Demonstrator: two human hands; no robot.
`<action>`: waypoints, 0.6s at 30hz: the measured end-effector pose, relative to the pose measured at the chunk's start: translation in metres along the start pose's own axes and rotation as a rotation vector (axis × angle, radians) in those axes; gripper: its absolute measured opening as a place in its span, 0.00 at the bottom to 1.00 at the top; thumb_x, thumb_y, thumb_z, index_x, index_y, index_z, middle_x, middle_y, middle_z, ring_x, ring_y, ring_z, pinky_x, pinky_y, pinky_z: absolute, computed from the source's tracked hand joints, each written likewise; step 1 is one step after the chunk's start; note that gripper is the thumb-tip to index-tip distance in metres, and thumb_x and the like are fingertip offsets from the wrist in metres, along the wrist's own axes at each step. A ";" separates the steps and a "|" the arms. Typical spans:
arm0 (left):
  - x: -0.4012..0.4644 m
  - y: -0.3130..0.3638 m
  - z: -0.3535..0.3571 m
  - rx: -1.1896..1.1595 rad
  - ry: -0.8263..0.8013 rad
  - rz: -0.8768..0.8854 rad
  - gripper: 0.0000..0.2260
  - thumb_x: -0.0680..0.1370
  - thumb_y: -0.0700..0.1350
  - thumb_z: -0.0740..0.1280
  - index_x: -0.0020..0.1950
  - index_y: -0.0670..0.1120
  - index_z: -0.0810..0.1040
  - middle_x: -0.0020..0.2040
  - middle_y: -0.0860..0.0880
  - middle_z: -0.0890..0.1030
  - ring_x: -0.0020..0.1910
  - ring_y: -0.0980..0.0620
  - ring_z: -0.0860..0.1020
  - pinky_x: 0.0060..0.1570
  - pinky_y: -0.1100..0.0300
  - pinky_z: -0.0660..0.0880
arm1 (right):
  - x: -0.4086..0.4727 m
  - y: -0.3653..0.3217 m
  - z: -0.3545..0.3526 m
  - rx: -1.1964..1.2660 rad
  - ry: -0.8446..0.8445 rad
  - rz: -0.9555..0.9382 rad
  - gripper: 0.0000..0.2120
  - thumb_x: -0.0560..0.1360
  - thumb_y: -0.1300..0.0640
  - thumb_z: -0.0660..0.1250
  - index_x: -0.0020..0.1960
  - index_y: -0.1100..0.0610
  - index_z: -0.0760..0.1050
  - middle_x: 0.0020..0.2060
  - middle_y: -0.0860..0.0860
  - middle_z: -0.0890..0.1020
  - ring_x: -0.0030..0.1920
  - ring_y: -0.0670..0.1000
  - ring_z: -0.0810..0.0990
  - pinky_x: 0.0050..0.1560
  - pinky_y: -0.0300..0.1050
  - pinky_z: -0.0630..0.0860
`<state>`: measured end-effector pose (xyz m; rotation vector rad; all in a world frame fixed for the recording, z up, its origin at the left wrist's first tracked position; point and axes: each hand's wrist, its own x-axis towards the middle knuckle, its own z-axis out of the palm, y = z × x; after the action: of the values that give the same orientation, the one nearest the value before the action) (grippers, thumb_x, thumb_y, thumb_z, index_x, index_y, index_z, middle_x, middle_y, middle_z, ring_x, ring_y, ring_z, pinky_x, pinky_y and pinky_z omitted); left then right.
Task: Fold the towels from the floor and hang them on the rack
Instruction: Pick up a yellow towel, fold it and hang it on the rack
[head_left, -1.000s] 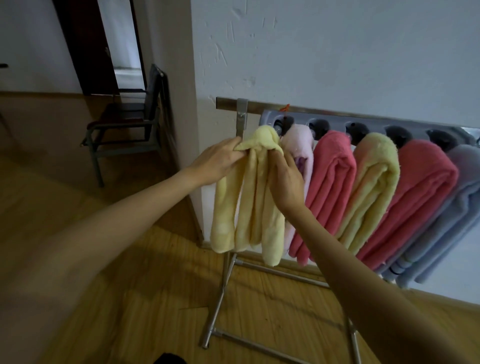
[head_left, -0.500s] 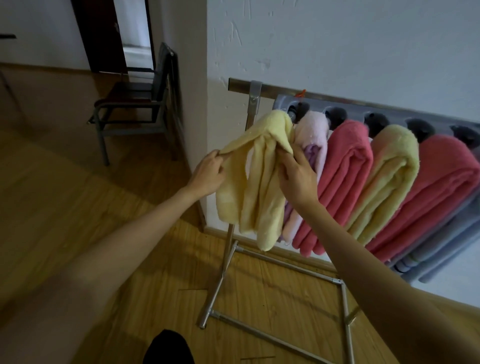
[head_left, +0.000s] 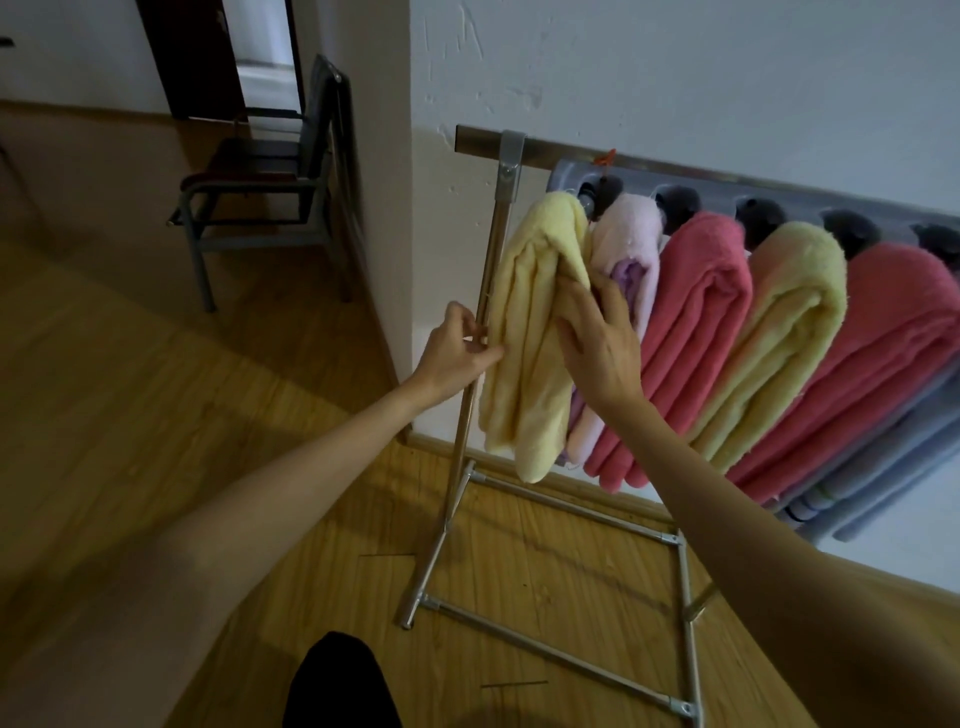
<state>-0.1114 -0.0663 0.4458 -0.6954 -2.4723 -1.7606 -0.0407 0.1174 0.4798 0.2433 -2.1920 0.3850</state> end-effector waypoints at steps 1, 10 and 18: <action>0.000 0.006 0.004 -0.034 0.010 0.004 0.21 0.72 0.48 0.73 0.55 0.44 0.64 0.49 0.49 0.78 0.46 0.48 0.82 0.48 0.49 0.80 | -0.005 0.000 0.000 0.055 0.012 0.024 0.22 0.77 0.64 0.63 0.69 0.57 0.65 0.63 0.60 0.71 0.61 0.56 0.72 0.53 0.45 0.74; 0.011 0.026 0.033 0.148 0.094 0.080 0.22 0.74 0.56 0.69 0.61 0.45 0.74 0.52 0.51 0.80 0.50 0.52 0.79 0.49 0.59 0.78 | -0.021 0.000 0.001 0.180 0.067 0.300 0.08 0.75 0.61 0.68 0.50 0.65 0.75 0.45 0.59 0.77 0.42 0.57 0.77 0.42 0.52 0.75; 0.019 0.003 0.035 0.350 0.051 0.058 0.15 0.72 0.48 0.72 0.55 0.41 0.79 0.47 0.43 0.82 0.46 0.45 0.81 0.40 0.60 0.75 | -0.034 -0.005 0.013 0.165 -0.003 0.413 0.10 0.72 0.57 0.71 0.39 0.62 0.73 0.40 0.53 0.73 0.36 0.52 0.73 0.38 0.51 0.74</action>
<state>-0.1196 -0.0272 0.4414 -0.6721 -2.5969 -1.2593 -0.0280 0.1093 0.4458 -0.1253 -2.2100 0.7951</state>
